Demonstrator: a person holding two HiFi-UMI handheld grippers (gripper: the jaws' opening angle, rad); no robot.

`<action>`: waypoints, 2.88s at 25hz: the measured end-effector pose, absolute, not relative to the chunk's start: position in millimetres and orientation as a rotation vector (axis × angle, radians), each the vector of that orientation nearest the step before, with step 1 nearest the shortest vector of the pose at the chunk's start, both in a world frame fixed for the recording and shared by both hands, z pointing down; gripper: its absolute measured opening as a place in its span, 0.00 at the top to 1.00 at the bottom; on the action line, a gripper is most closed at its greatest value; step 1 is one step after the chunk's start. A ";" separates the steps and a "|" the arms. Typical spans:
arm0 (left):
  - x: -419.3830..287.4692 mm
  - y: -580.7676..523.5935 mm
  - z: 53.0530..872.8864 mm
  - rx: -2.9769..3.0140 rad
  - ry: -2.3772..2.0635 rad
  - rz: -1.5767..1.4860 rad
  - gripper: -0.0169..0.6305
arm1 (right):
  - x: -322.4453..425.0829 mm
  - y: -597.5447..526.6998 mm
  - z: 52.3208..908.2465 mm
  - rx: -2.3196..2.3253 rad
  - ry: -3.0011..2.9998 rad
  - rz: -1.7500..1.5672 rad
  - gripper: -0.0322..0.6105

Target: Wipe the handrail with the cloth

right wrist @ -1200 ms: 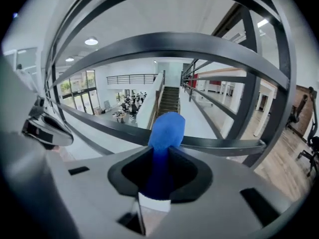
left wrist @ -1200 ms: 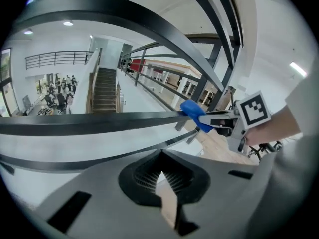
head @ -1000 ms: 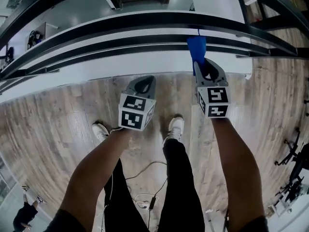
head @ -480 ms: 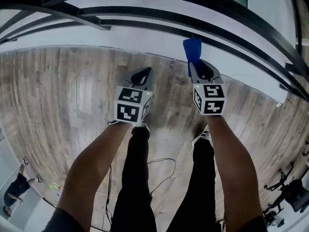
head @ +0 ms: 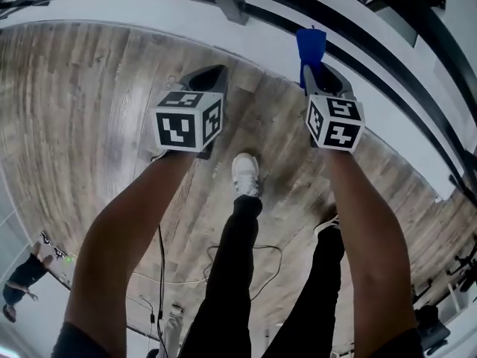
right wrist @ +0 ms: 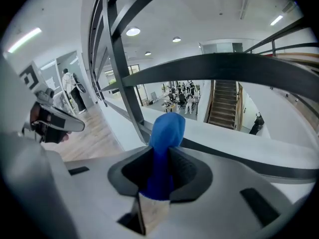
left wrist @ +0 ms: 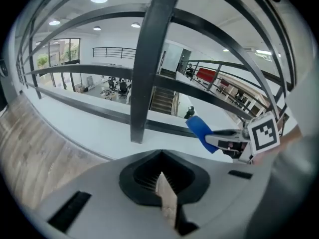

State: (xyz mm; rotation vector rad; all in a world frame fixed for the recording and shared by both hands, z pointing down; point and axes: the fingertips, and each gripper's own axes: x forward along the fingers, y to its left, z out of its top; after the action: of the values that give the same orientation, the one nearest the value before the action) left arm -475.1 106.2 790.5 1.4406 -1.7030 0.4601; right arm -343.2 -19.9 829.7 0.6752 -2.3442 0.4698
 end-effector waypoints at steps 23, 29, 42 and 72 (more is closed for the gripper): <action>-570.7 114.5 809.9 1.420 -1.729 0.494 0.97 | -509.5 -53.2 885.2 0.718 -2.245 0.372 0.79; -517.7 82.1 813.3 1.557 -1.653 0.559 0.97 | -466.9 -65.1 885.9 0.750 -2.200 0.415 0.79; -420.9 19.7 807.1 1.549 -1.660 0.518 0.97 | -312.6 -102.4 880.5 0.867 -2.136 0.498 0.79; -75.6 -96.2 828.7 1.746 -1.462 0.700 0.97 | 97.4 -205.6 883.8 1.156 -2.021 0.656 0.79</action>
State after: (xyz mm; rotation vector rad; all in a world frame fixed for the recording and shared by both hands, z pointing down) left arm -75.6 -96.2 828.7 1.7459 -1.4620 0.6996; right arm 97.4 -205.6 883.8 1.1563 -2.0208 0.6560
